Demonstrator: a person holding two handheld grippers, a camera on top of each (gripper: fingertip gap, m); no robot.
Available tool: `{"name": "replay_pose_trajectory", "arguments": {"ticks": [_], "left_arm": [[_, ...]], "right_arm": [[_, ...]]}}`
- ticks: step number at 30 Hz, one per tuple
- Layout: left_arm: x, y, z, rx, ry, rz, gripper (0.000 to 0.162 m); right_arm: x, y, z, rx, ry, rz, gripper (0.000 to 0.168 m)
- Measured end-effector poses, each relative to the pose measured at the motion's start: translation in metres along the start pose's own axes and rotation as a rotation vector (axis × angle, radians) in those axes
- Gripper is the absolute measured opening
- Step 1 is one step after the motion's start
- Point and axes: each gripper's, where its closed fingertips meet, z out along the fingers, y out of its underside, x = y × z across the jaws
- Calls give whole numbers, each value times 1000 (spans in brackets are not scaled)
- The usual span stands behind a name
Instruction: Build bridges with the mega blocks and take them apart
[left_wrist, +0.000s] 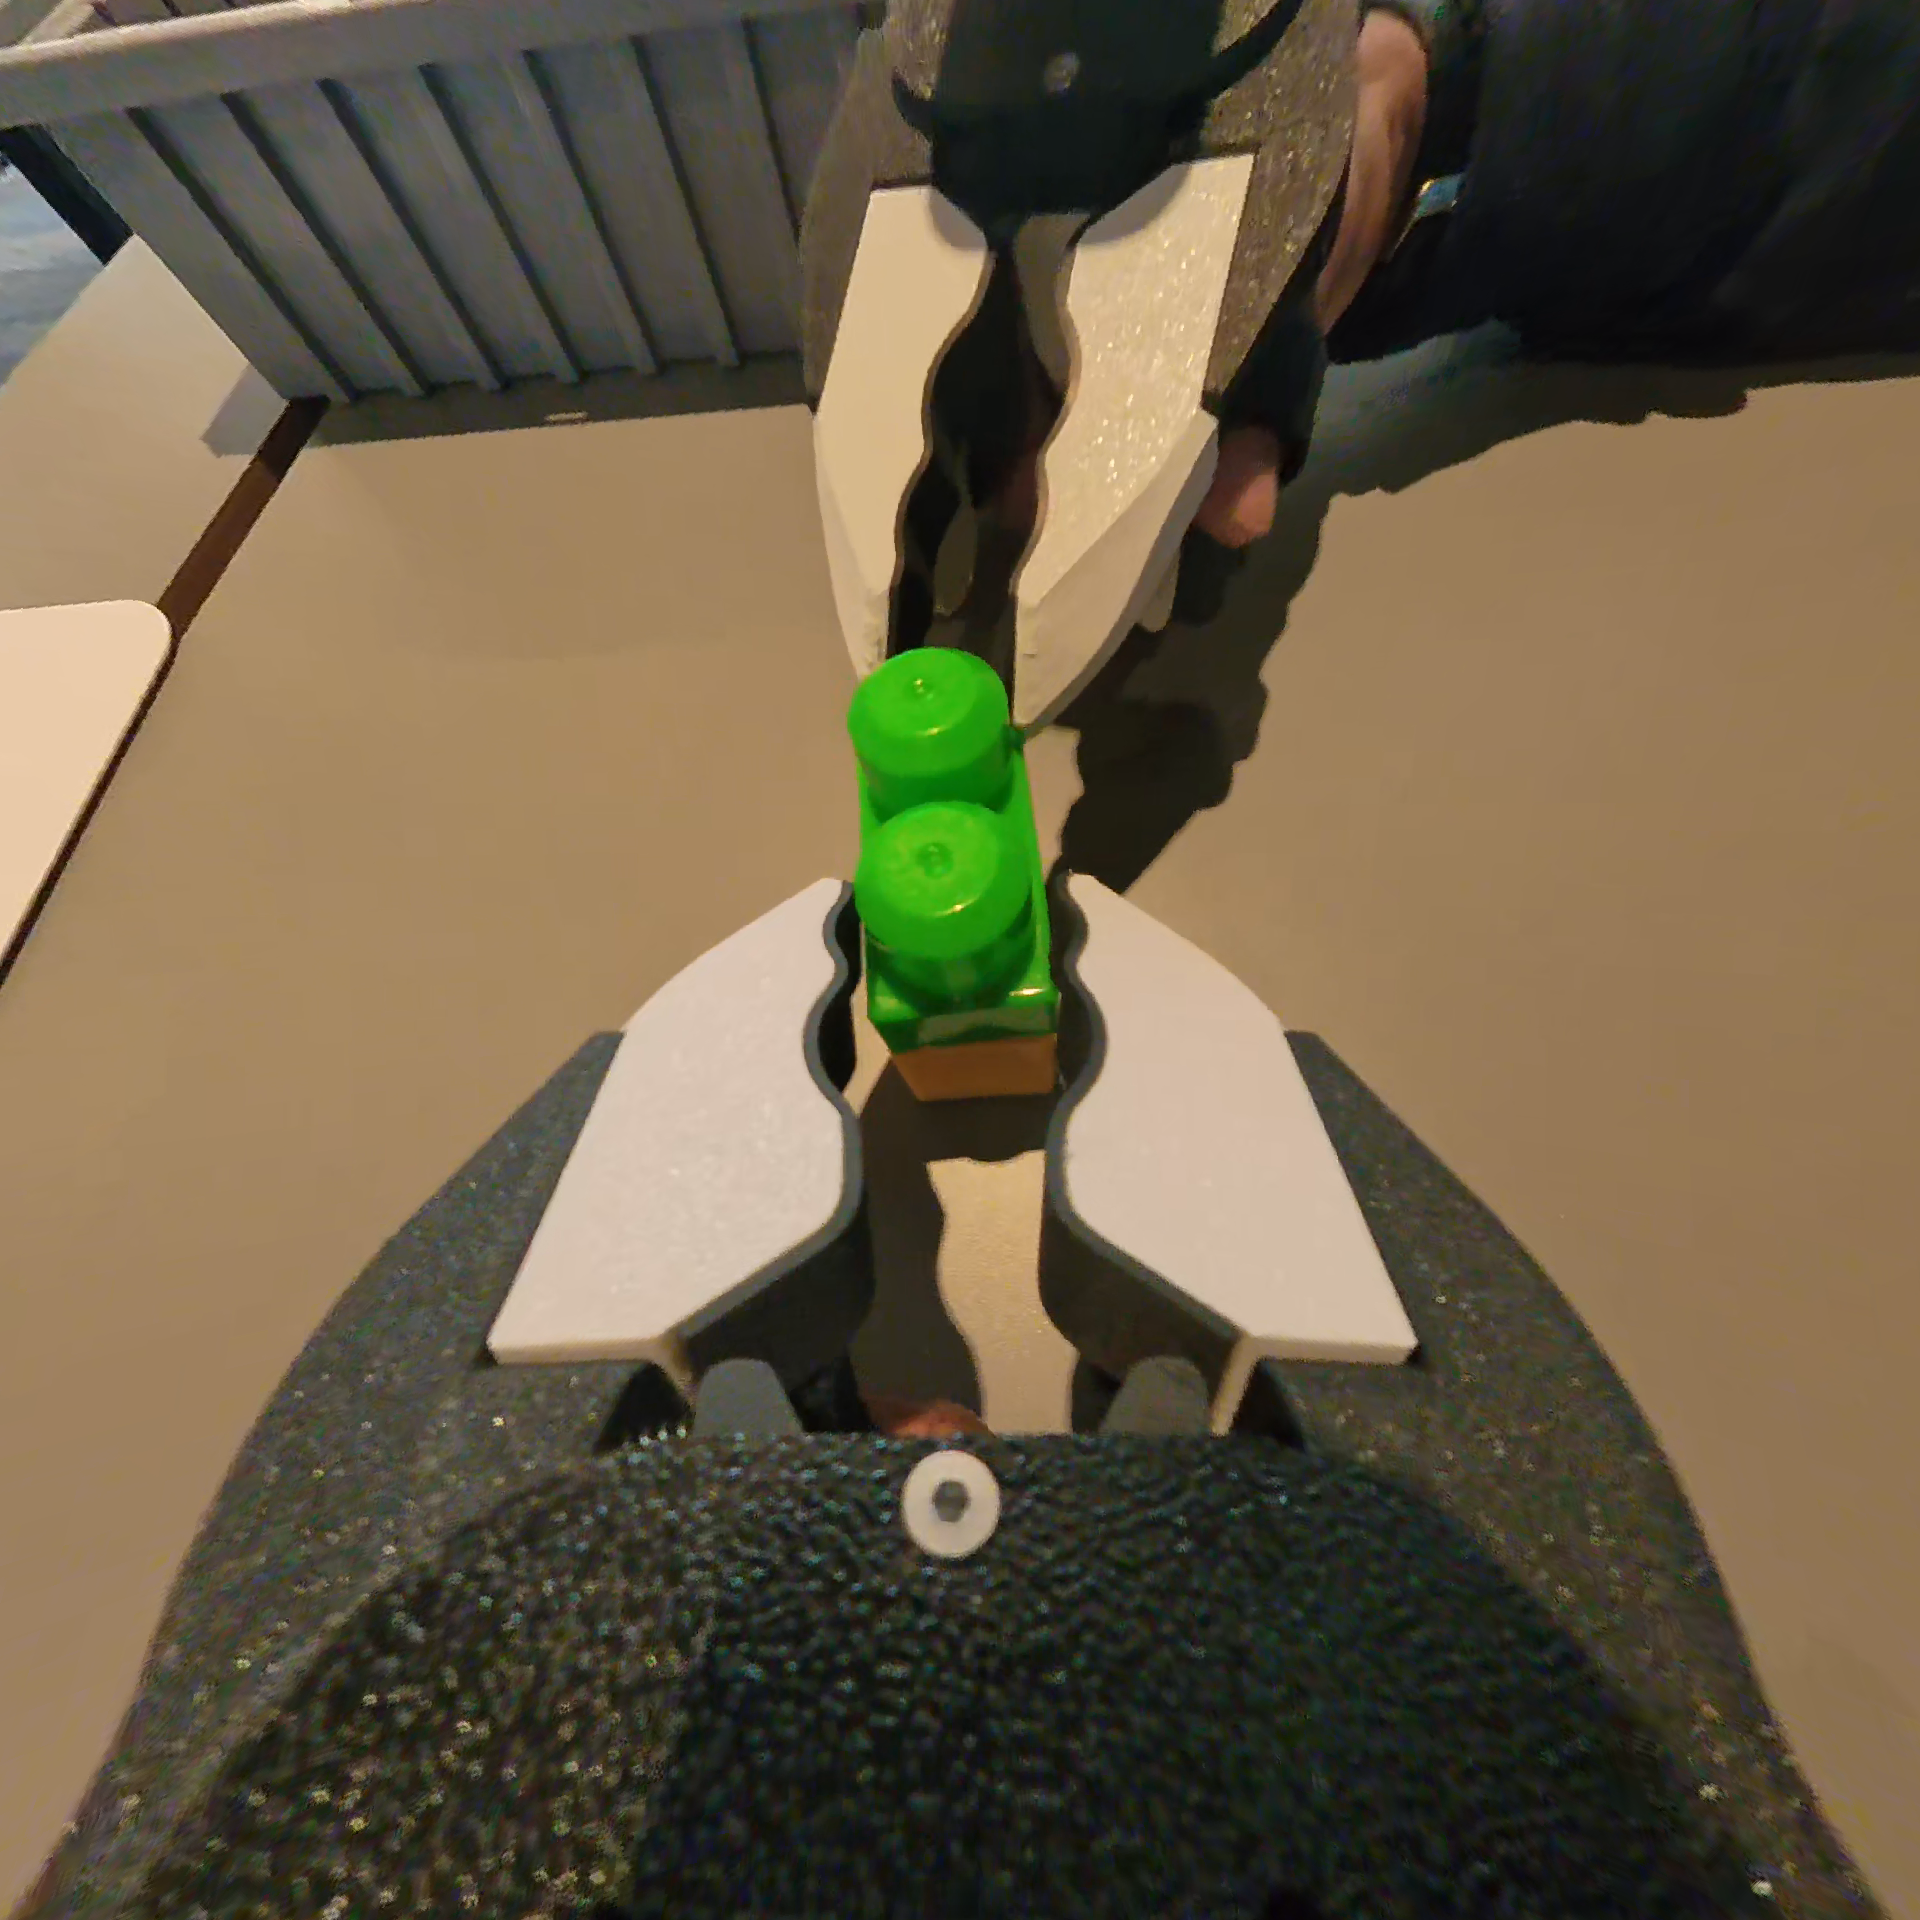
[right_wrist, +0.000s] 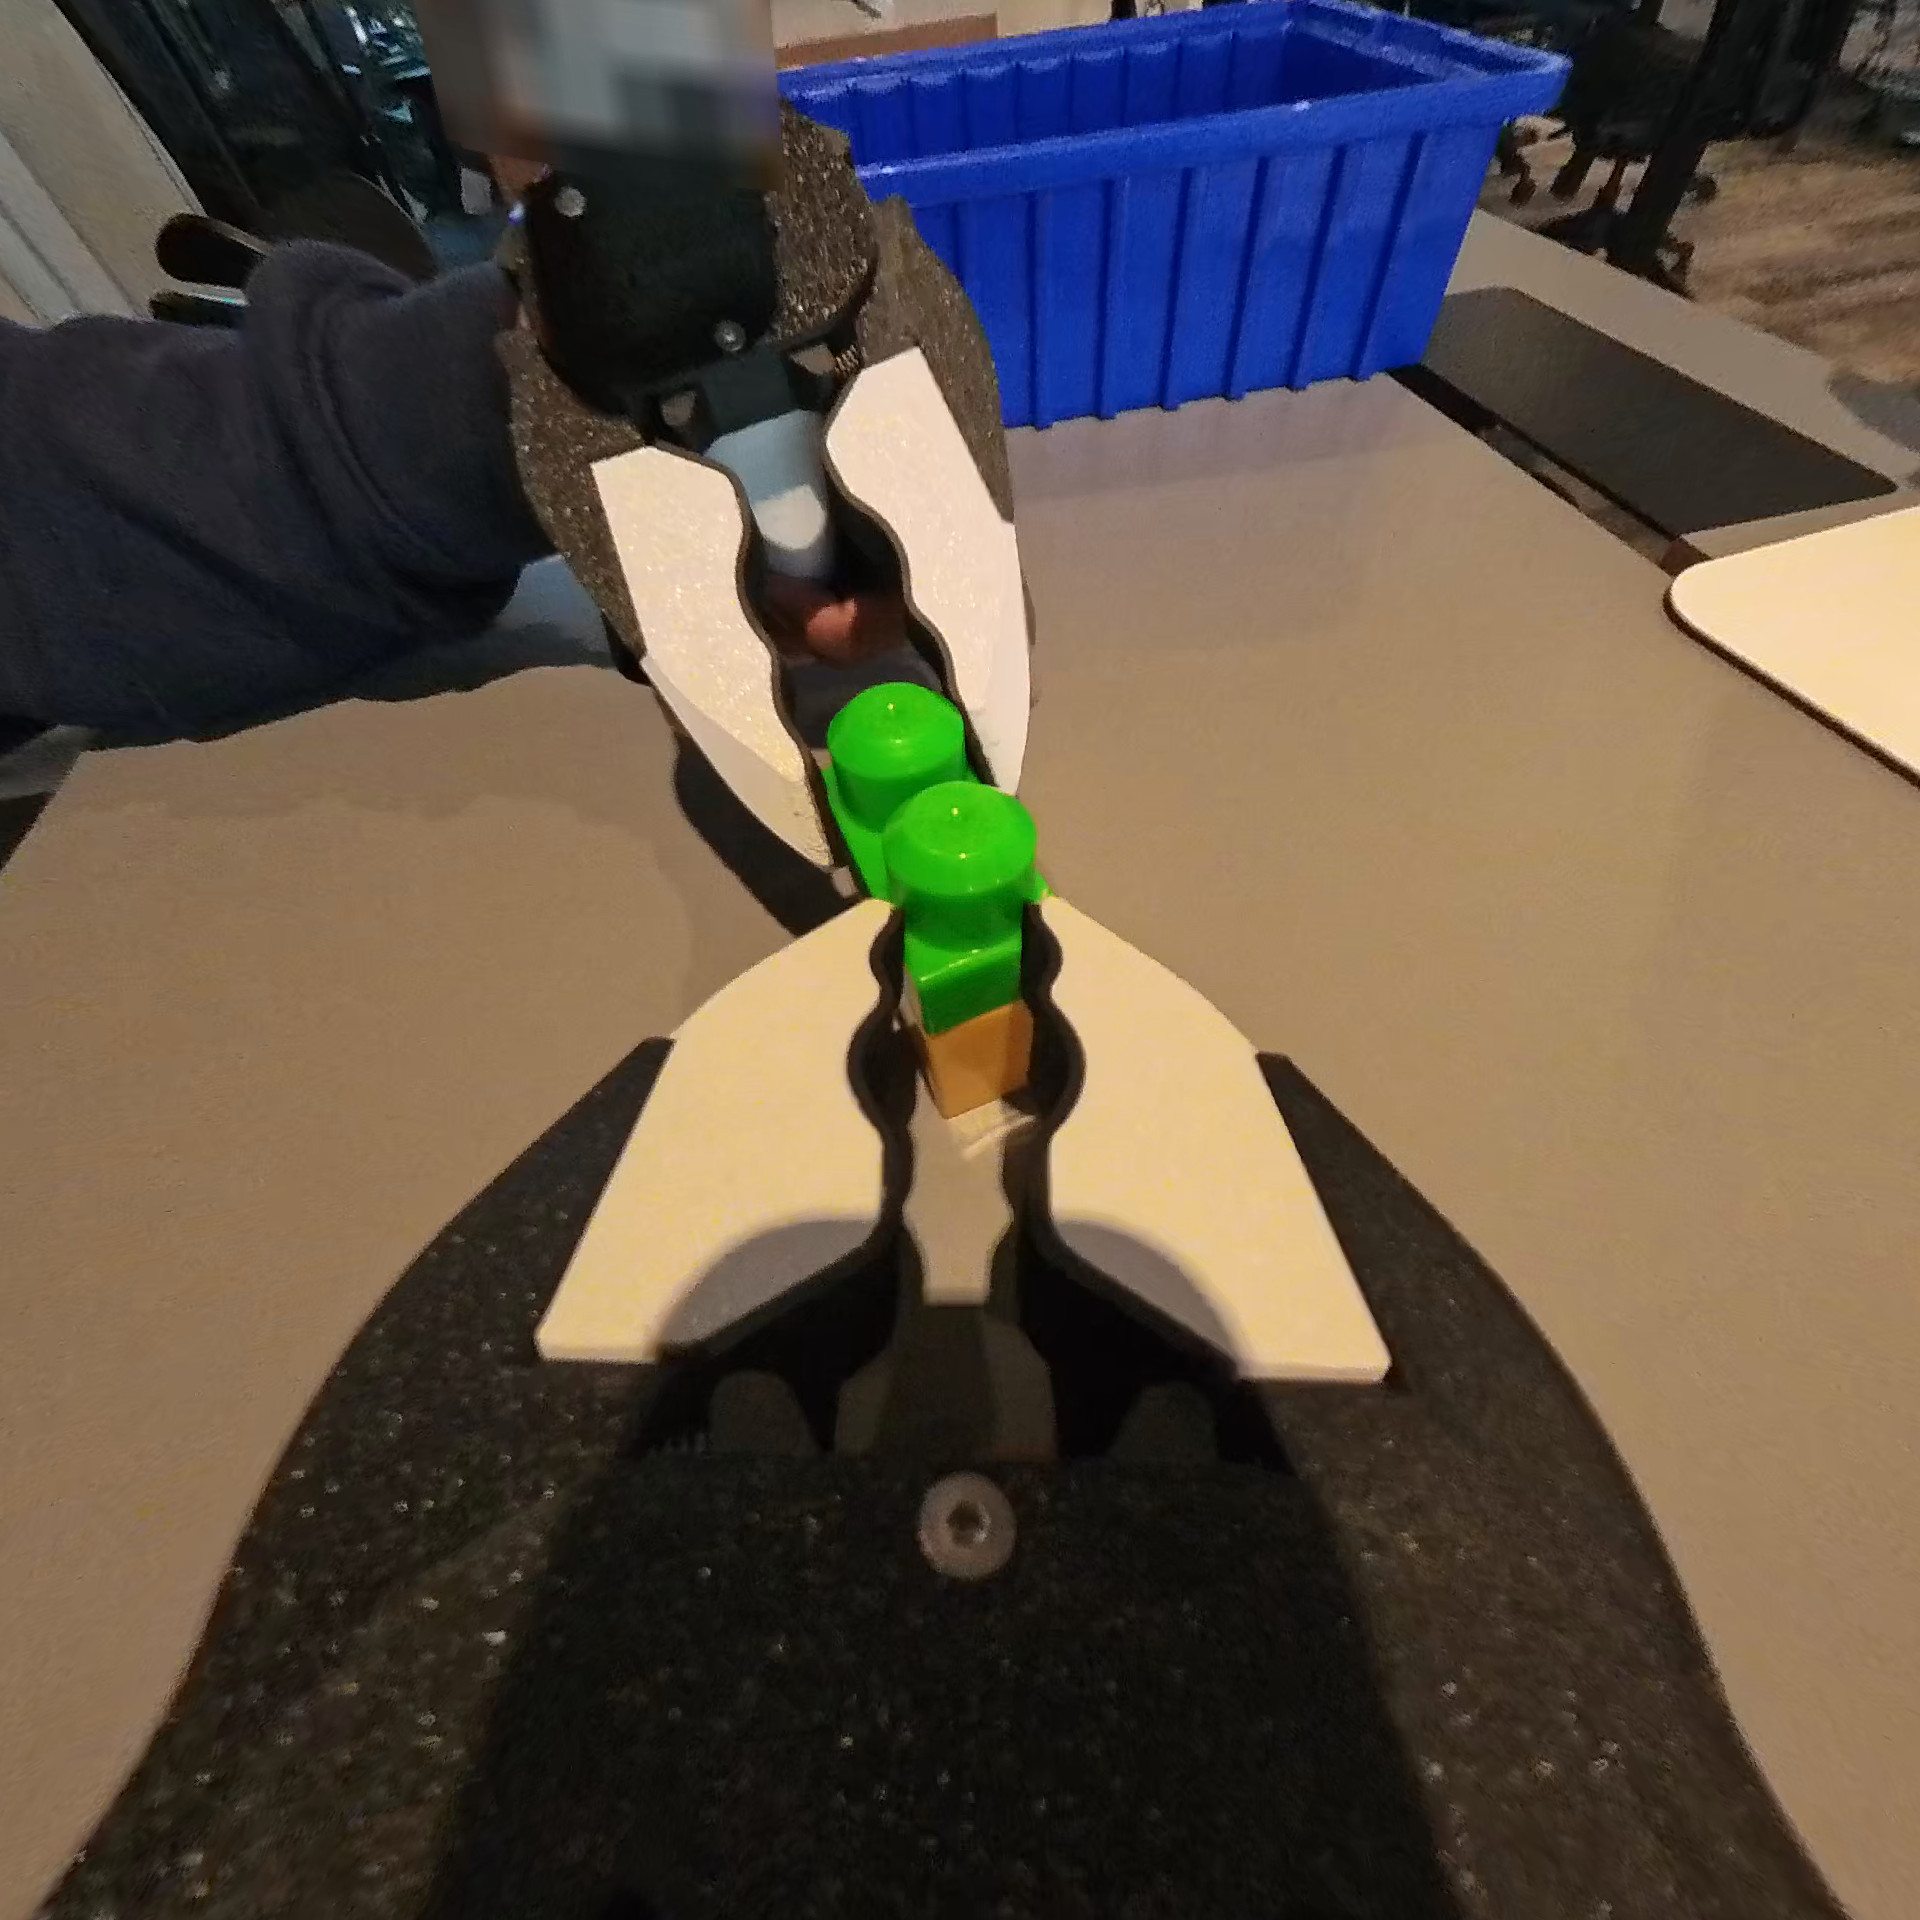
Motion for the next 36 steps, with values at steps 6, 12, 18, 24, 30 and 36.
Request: {"name": "replay_pose_trajectory", "arguments": {"ticks": [6,12,18,24,30,36], "left_arm": [[-10,0,-12,71,-61,76,35],[-12,13,-32,77,16,-61,42],[-4,45,-4,-115,53,-38,59],[-9,43,13,-162,-31,37,38],[-4,39,19,-164,-8,15,37],[0,38,21,-178,4,-69,36]], "right_arm": [[3,-7,-10,61,8,-29,21],[11,21,-5,-125,47,-58,32],[9,49,11,-351,53,-164,58],[9,40,29,-331,8,-200,46],[7,45,28,-357,-13,-201,37],[4,46,25,-362,-61,-179,38]]}}
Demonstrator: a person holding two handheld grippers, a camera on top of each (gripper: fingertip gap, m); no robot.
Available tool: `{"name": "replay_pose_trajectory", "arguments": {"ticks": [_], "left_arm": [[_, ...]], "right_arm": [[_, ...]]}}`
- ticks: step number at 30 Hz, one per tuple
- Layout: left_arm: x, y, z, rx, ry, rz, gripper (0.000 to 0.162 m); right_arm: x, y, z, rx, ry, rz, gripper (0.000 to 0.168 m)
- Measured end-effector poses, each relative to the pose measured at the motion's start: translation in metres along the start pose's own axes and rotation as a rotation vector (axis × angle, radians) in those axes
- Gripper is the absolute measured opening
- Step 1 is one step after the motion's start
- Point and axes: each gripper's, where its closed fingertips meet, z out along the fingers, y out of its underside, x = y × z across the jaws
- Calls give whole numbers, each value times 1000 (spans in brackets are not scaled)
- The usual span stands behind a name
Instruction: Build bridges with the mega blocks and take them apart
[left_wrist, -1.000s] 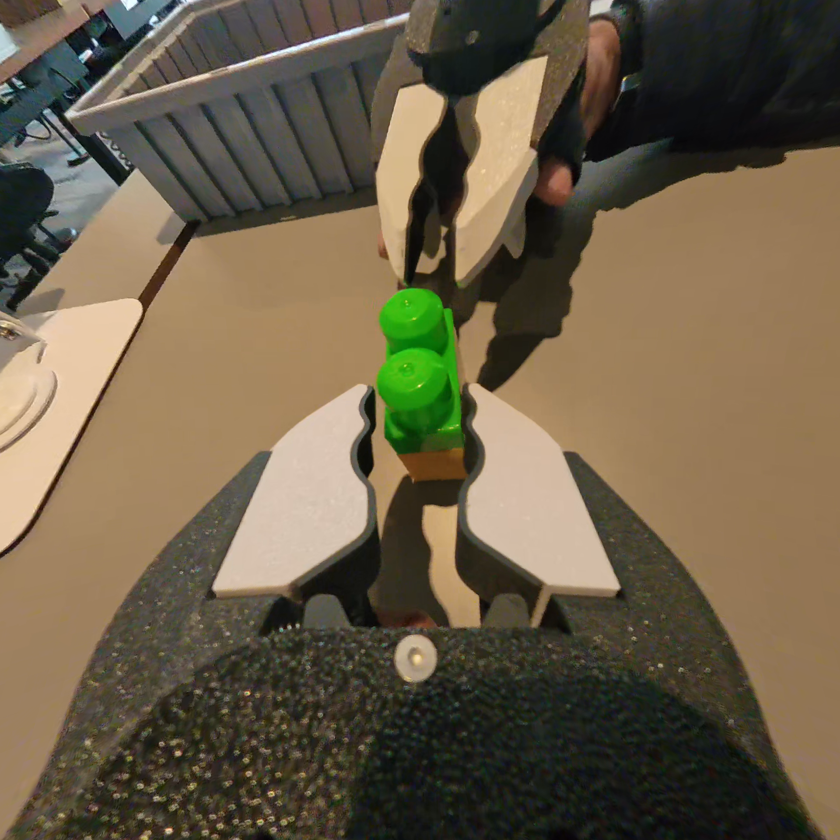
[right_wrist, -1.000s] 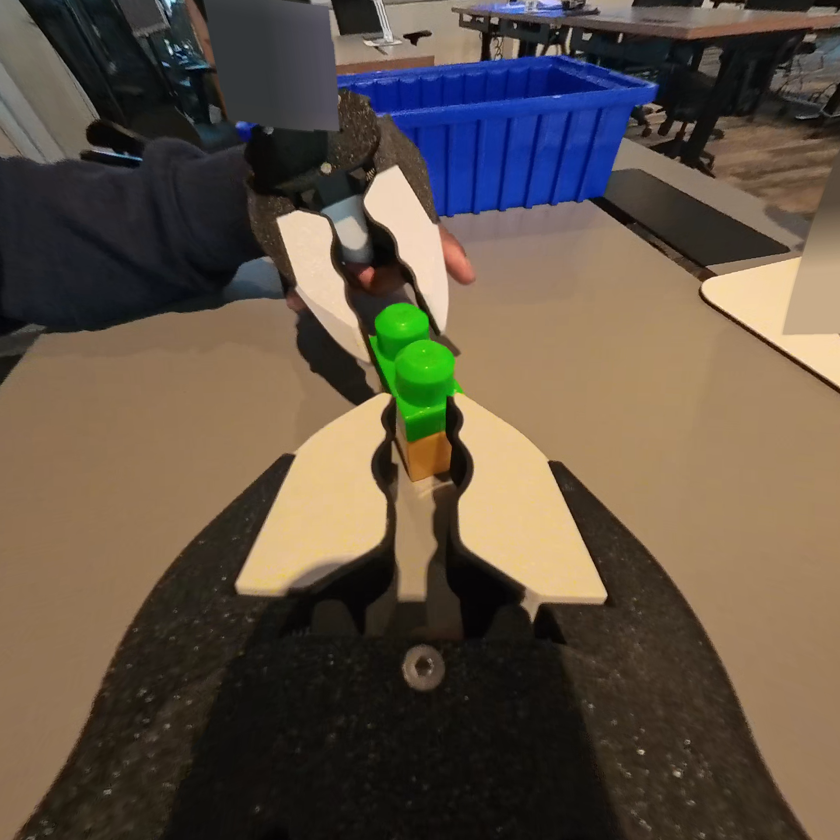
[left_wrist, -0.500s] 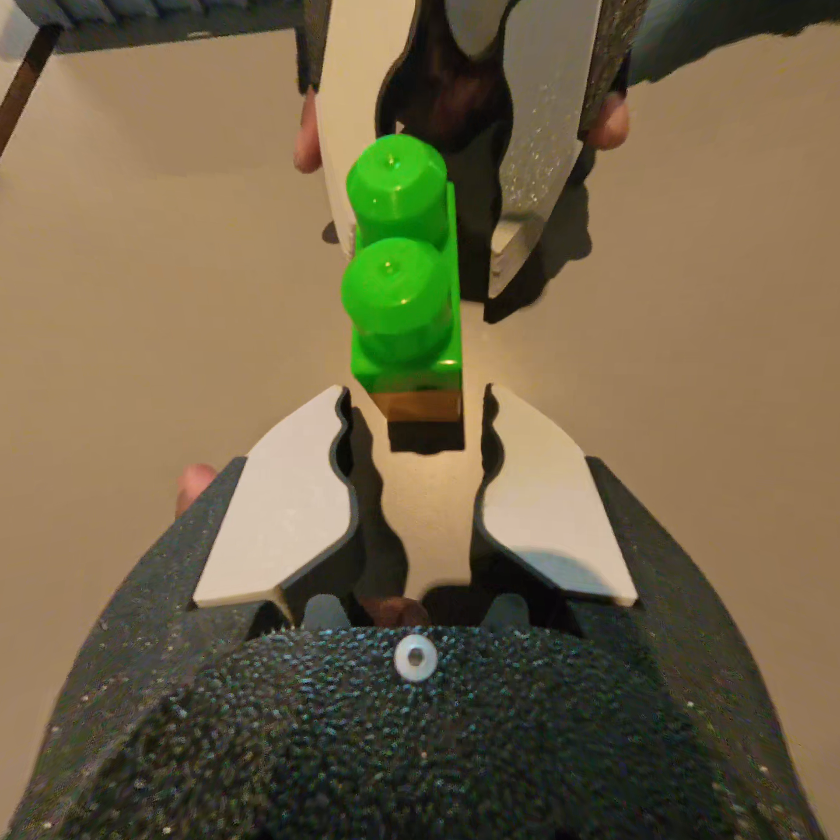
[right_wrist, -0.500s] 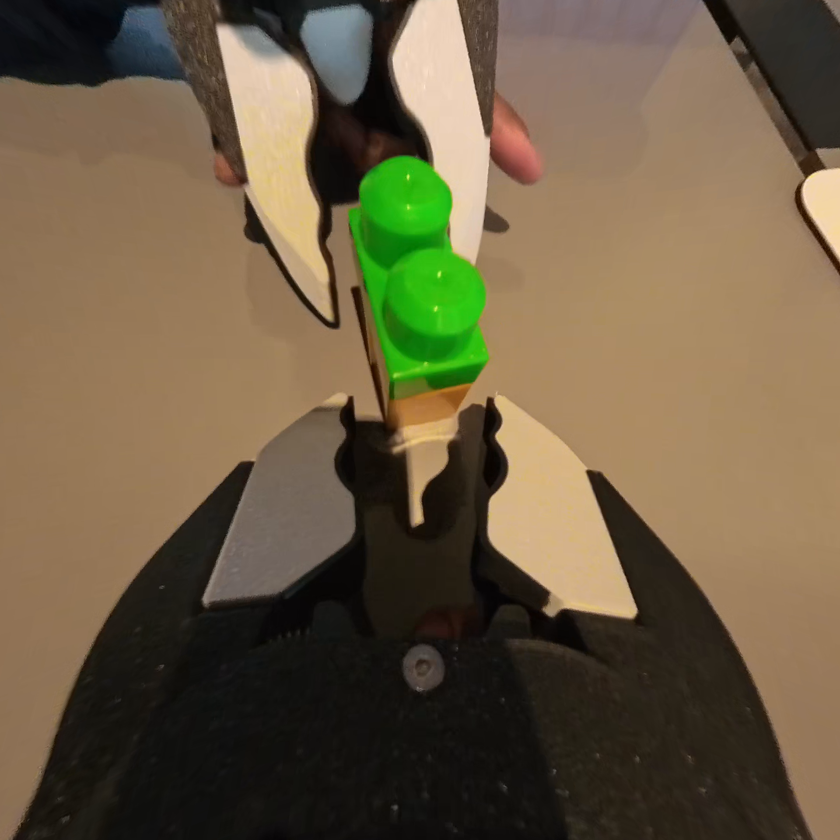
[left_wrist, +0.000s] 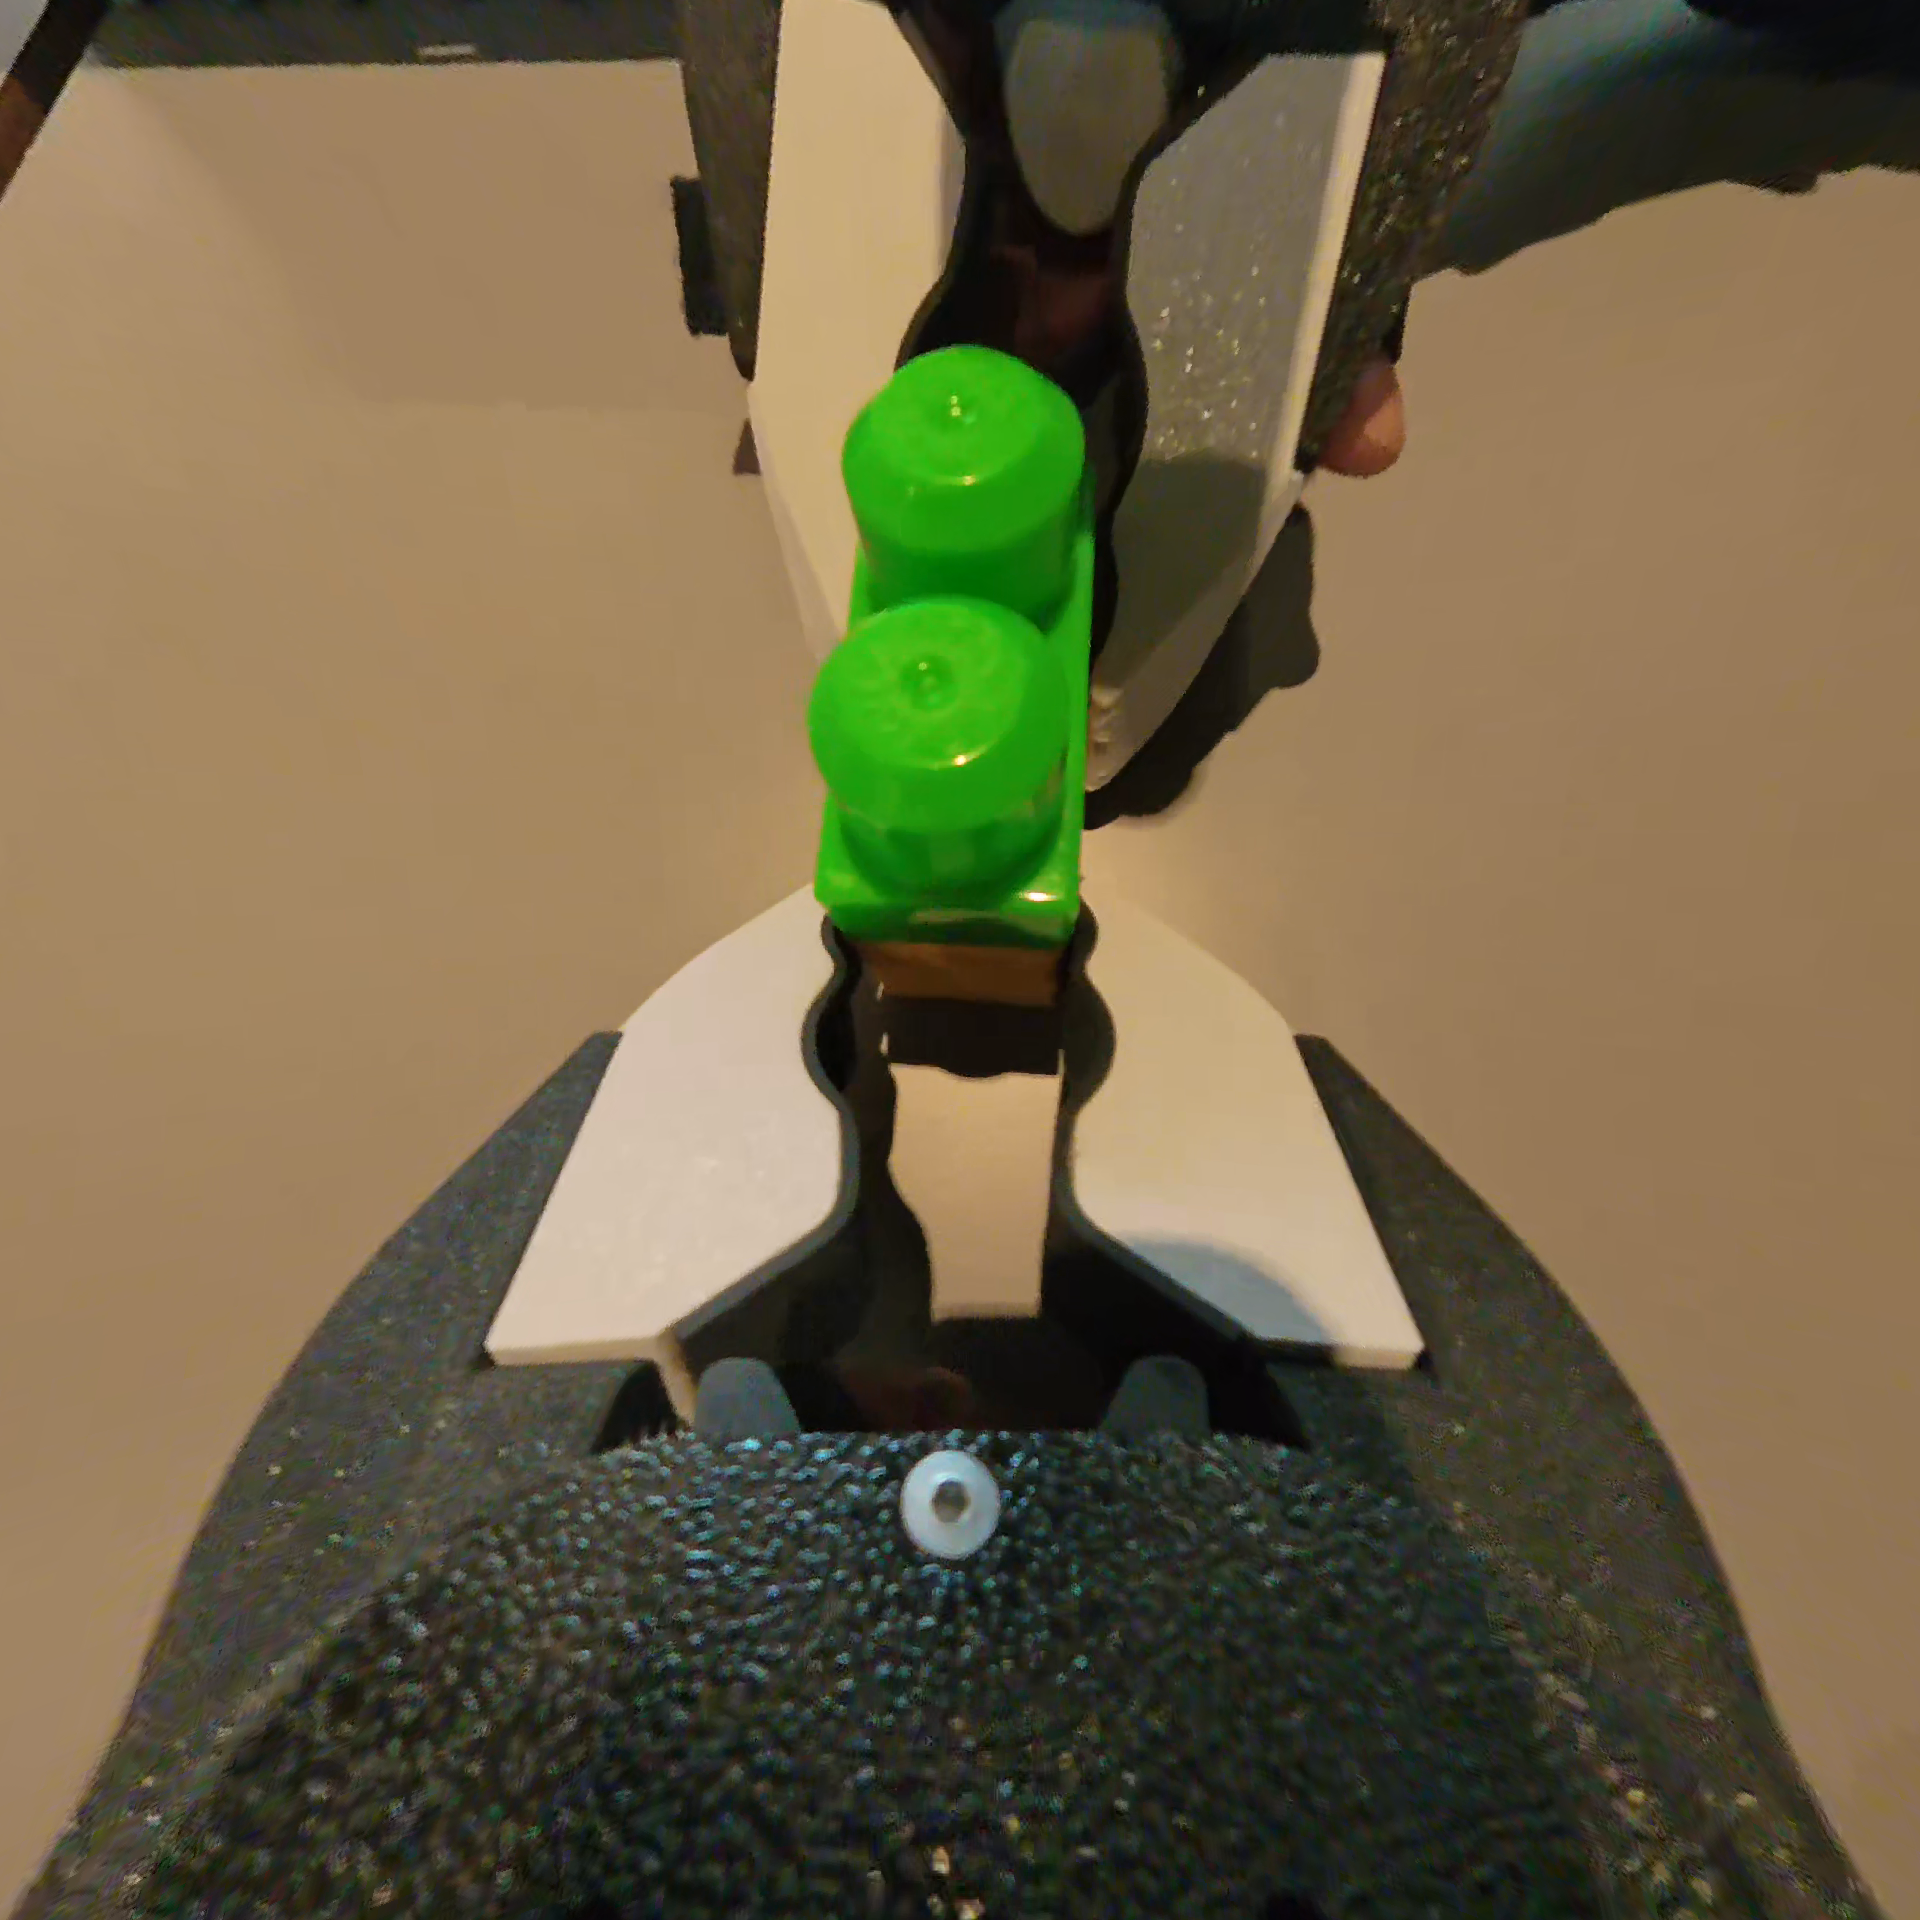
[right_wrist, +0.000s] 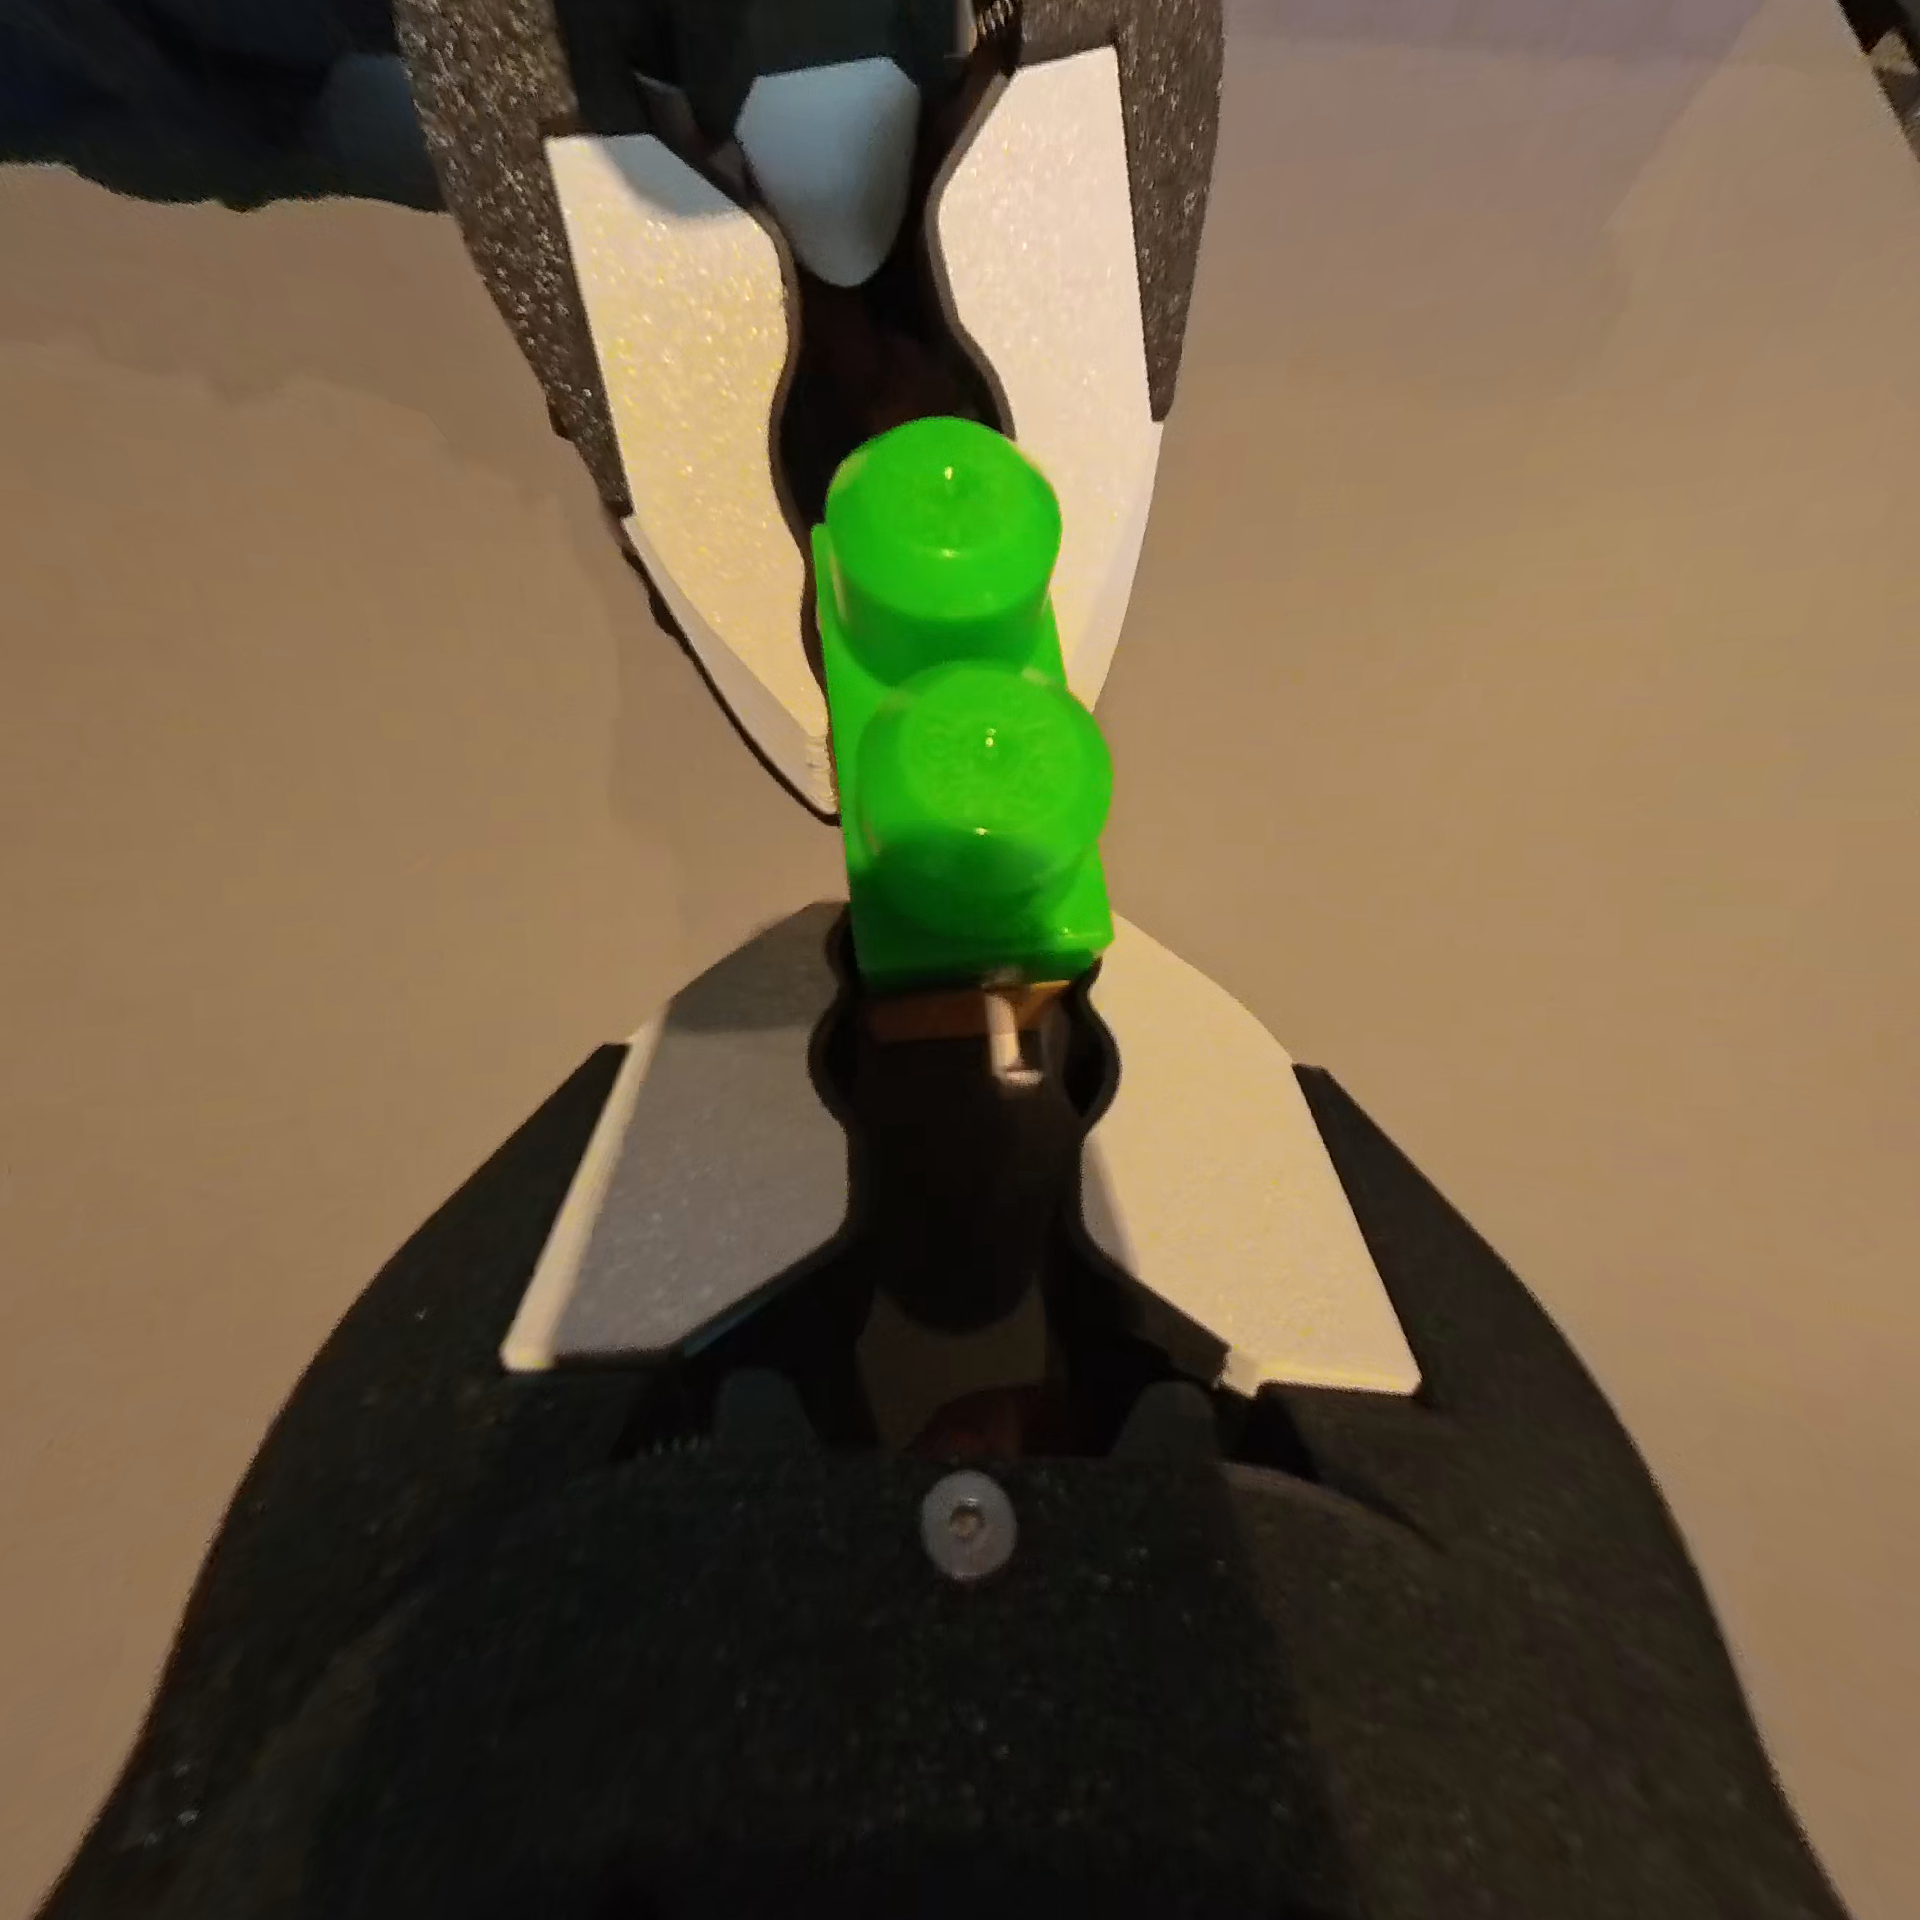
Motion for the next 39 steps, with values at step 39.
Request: {"name": "replay_pose_trajectory", "arguments": {"ticks": [39], "left_arm": [[12,6,2,-51,-23,-91,52]], "right_arm": [[-2,8,6,-65,8,59,70]]}}
